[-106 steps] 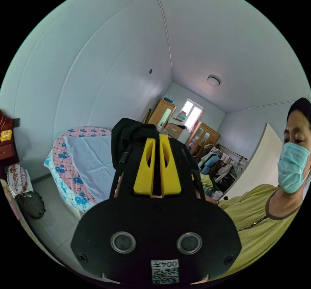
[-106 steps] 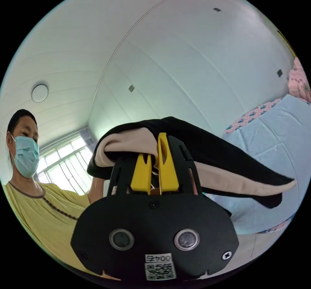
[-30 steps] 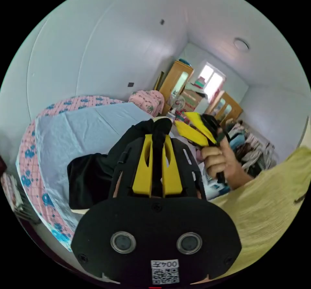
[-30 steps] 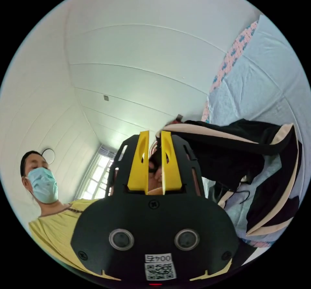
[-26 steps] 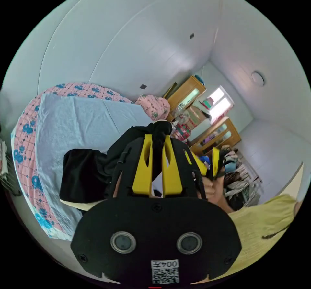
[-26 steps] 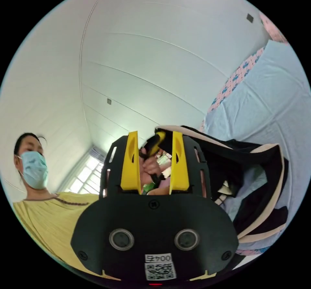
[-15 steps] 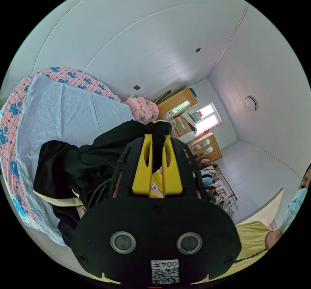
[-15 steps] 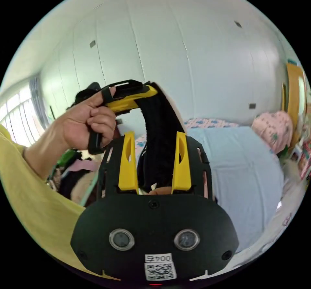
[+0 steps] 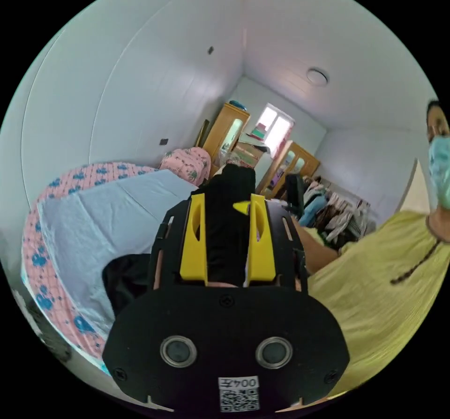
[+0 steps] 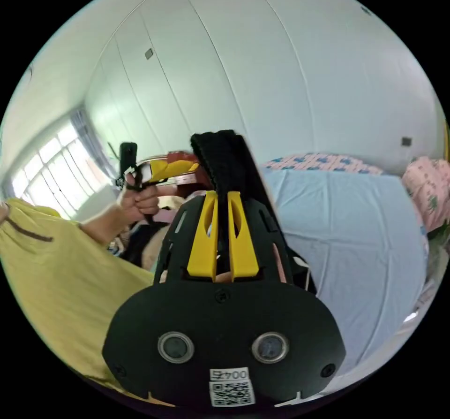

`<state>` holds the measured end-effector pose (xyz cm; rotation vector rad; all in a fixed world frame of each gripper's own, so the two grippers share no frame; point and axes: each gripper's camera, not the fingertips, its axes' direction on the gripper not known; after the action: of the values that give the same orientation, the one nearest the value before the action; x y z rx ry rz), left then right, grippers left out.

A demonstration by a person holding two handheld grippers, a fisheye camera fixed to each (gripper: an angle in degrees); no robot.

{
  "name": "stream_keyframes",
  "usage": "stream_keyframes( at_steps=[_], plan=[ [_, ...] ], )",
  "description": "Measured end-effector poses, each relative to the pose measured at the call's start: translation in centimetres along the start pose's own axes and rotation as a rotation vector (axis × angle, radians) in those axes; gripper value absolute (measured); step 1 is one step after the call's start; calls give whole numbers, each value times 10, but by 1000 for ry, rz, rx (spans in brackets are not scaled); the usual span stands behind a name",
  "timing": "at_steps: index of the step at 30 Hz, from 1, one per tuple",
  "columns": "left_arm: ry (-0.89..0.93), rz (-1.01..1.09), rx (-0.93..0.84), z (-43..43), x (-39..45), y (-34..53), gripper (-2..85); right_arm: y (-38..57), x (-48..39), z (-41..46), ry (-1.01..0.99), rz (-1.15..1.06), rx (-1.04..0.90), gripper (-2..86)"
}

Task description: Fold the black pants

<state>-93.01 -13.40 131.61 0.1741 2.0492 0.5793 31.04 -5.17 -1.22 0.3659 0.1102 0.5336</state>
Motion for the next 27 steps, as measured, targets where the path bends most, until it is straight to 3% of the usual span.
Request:
stream_keyframes(
  at_steps=[5,12,18,27],
  plan=[
    [-95,286,-16,-3,48,5,139,-15,28,-17,-307,6,-72,42],
    [22,564,-109,33,113,-36,188,-36,-35,-3,-535,-383,-368,44],
    [180,739,-237,63,160,-69,221,-31,-101,7,-585,-721,-570,44],
    [315,870,-412,135,198,-89,225,-32,-135,13,-578,-878,-741,44]
  ],
)
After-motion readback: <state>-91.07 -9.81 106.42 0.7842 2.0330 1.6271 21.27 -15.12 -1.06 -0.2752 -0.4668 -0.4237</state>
